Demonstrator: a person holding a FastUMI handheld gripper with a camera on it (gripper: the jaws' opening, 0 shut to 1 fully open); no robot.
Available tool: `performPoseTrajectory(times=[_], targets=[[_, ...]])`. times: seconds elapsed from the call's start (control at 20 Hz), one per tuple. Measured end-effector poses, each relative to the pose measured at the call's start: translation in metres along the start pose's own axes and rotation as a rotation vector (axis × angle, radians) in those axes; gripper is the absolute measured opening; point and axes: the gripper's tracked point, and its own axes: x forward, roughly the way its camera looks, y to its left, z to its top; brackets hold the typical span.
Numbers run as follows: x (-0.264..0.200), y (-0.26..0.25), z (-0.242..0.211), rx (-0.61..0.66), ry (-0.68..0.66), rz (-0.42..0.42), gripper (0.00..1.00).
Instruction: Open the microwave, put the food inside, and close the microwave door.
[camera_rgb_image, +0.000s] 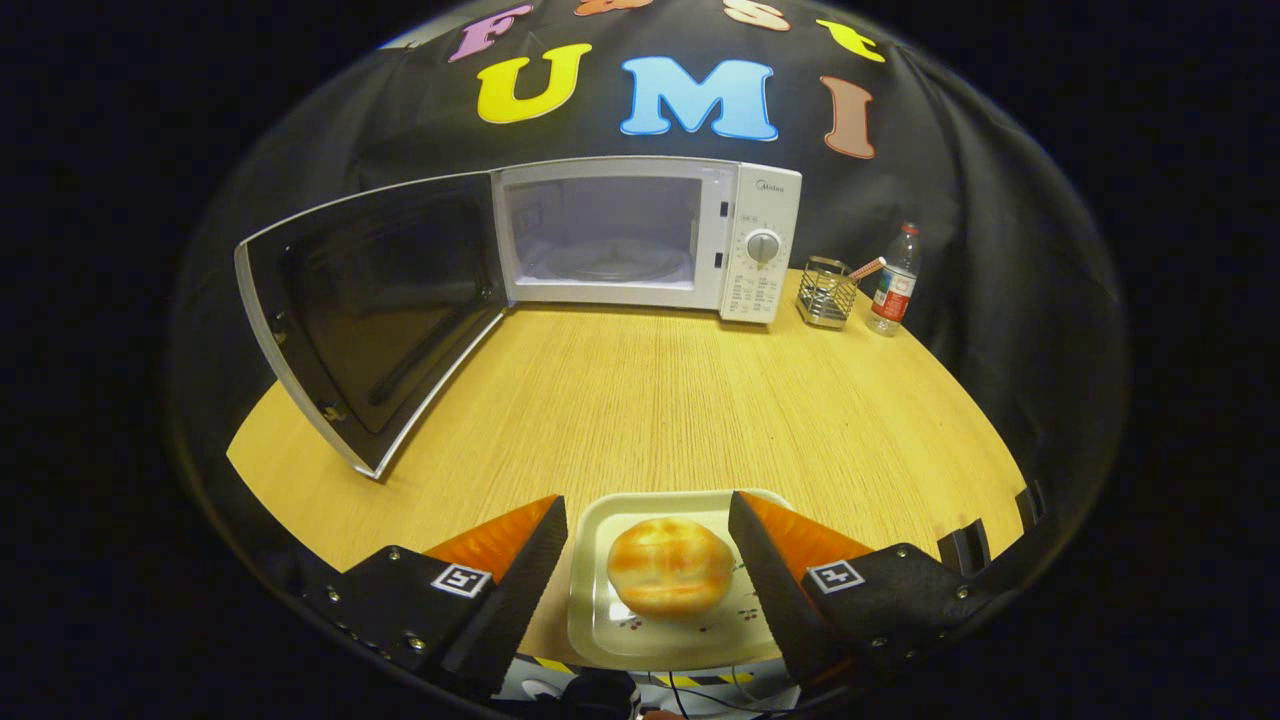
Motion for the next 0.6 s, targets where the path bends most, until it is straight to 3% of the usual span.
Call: performPoseTrajectory(times=[0.6], targets=[[0.014, -0.013, -0.042, 0.036, 0.184, 0.040, 0.99]])
